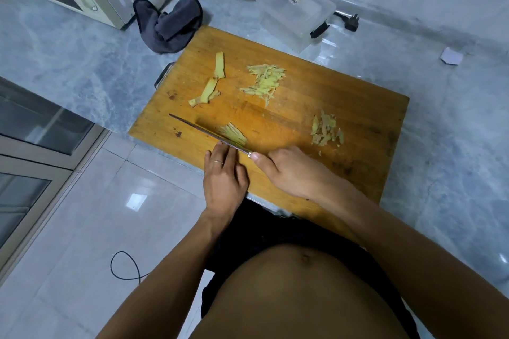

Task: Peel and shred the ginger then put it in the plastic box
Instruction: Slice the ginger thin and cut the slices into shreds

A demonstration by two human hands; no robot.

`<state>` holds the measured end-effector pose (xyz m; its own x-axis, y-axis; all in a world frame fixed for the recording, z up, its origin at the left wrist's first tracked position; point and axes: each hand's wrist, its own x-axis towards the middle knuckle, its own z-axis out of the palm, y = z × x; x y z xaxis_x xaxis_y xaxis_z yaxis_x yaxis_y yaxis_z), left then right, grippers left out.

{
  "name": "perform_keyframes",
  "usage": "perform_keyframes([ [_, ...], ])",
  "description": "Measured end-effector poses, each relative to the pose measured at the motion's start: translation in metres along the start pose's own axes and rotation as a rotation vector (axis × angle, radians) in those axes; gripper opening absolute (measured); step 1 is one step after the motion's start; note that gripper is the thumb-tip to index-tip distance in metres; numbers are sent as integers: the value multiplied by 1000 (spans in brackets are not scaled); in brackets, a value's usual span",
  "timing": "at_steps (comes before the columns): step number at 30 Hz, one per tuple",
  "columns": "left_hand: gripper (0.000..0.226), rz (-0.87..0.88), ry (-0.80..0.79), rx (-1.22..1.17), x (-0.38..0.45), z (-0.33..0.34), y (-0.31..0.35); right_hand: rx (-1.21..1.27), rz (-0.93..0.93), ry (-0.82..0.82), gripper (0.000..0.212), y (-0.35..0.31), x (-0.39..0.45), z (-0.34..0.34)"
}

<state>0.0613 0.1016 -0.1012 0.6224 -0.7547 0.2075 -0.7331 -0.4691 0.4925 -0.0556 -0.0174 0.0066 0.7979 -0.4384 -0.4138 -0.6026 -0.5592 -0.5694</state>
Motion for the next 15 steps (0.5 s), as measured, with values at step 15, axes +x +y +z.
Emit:
perform_keyframes([
  [15, 17, -10, 41, -2, -1, 0, 5, -40, -12, 13, 60, -3, -4, 0],
])
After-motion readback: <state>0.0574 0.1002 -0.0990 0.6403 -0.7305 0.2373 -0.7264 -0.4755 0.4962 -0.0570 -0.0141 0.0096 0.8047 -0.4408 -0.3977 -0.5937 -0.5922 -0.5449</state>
